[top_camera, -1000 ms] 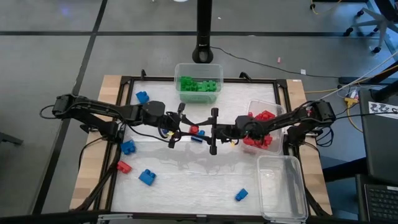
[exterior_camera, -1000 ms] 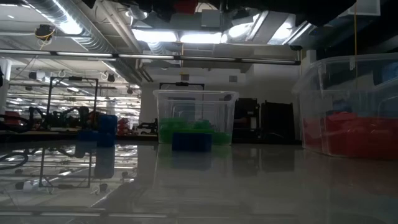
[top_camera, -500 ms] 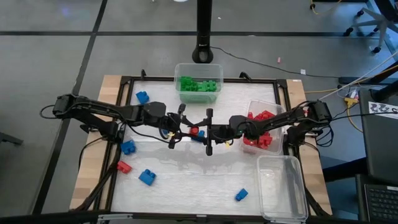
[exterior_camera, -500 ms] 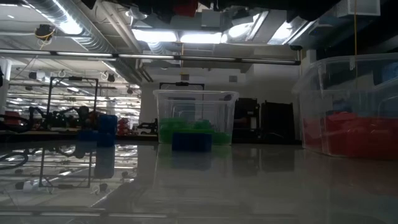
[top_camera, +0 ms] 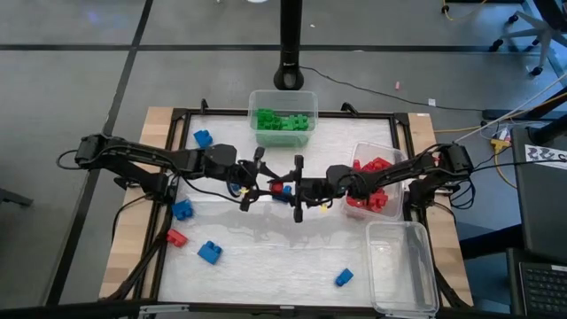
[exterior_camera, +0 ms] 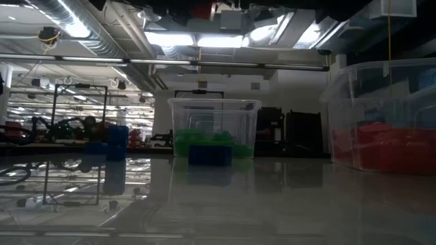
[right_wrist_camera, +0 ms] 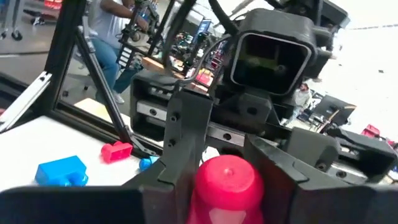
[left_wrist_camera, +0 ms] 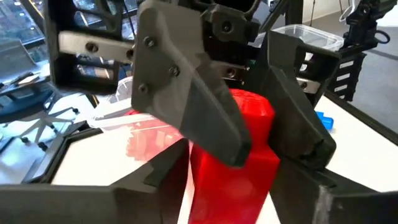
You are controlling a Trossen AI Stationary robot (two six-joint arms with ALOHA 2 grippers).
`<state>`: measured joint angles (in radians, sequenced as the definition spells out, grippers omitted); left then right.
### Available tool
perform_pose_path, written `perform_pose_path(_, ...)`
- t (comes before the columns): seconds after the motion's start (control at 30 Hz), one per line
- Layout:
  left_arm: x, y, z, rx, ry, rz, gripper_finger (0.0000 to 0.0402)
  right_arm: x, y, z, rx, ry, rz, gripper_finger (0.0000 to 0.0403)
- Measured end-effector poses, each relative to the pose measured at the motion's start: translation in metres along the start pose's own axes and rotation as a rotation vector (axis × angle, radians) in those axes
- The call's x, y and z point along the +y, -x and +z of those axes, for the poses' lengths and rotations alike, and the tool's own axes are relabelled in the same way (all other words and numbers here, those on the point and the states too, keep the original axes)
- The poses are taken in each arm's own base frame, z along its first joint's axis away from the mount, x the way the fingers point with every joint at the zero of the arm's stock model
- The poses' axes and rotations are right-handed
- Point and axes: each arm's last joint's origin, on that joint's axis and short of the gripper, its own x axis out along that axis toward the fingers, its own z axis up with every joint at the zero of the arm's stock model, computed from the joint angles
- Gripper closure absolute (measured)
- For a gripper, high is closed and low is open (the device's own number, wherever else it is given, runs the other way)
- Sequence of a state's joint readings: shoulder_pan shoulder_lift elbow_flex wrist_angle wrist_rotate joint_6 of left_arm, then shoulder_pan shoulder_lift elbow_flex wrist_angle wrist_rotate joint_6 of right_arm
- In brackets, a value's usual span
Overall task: Sort blocks
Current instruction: Put the red game piece into the middle right transparent bin
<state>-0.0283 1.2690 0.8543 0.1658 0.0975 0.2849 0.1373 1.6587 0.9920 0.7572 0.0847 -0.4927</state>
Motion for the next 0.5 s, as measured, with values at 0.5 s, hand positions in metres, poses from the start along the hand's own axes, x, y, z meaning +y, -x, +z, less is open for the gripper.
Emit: perform_pose_path(0.5,-0.002,0.047,-0.004,0.234,0.124,0.050,0.0181,-0.044,0.085,0.057,0.334,0.055,-0.022,0.0279)
